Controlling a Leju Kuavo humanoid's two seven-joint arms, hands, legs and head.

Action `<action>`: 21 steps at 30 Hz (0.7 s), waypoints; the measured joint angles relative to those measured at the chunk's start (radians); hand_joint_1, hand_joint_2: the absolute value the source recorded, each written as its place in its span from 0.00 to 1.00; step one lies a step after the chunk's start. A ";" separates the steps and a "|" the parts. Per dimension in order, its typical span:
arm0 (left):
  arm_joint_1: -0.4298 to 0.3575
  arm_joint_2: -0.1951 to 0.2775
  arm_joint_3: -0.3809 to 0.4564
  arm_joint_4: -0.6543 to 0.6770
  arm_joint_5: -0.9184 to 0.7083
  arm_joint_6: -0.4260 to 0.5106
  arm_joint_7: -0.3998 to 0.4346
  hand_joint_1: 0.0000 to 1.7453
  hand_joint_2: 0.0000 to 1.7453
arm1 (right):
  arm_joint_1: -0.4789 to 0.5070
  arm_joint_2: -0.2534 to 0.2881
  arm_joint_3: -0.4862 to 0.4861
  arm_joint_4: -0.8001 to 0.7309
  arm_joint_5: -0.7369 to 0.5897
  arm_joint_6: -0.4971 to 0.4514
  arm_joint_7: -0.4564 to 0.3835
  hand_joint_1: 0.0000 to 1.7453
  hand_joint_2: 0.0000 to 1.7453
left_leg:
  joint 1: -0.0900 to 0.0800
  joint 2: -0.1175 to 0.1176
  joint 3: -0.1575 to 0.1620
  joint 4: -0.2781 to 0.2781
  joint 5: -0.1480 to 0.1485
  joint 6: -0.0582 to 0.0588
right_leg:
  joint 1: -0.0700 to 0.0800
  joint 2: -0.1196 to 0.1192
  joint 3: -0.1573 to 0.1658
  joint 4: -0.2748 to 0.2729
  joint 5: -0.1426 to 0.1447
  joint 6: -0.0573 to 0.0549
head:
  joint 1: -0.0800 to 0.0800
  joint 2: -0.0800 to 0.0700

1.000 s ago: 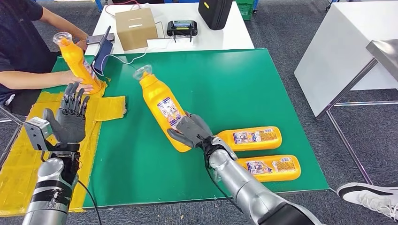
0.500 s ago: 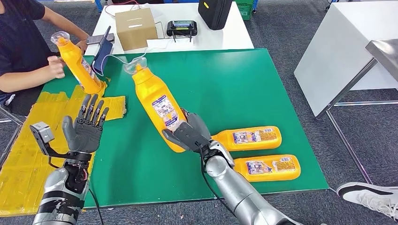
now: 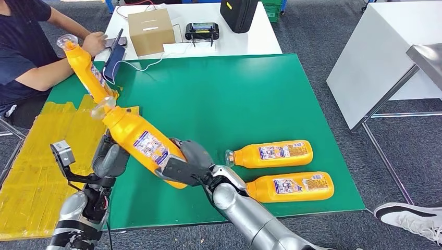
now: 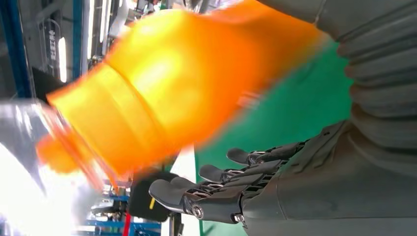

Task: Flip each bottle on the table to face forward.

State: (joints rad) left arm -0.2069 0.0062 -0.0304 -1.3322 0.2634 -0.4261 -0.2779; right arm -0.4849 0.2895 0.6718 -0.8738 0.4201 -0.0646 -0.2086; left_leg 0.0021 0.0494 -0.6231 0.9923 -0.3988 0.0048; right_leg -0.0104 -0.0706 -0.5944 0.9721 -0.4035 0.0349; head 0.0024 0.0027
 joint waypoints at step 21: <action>0.016 0.058 -0.063 -0.007 -0.059 -0.043 -0.035 1.00 1.00 | -0.052 0.036 0.145 0.125 0.023 0.038 0.025 1.00 1.00 | 0.000 0.000 0.000 0.000 0.000 0.000 | 0.000 0.000 0.000 0.000 0.000 0.000 | 0.000 0.000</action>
State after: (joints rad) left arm -0.1909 0.0637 -0.0935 -1.3390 0.2041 -0.4695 -0.3133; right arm -0.5370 0.3255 0.8166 -0.7492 0.4429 -0.0263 -0.1835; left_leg 0.0022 0.0494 -0.6232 0.9923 -0.3987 0.0048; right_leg -0.0103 -0.0707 -0.5948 0.9721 -0.4035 0.0349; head 0.0024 0.0027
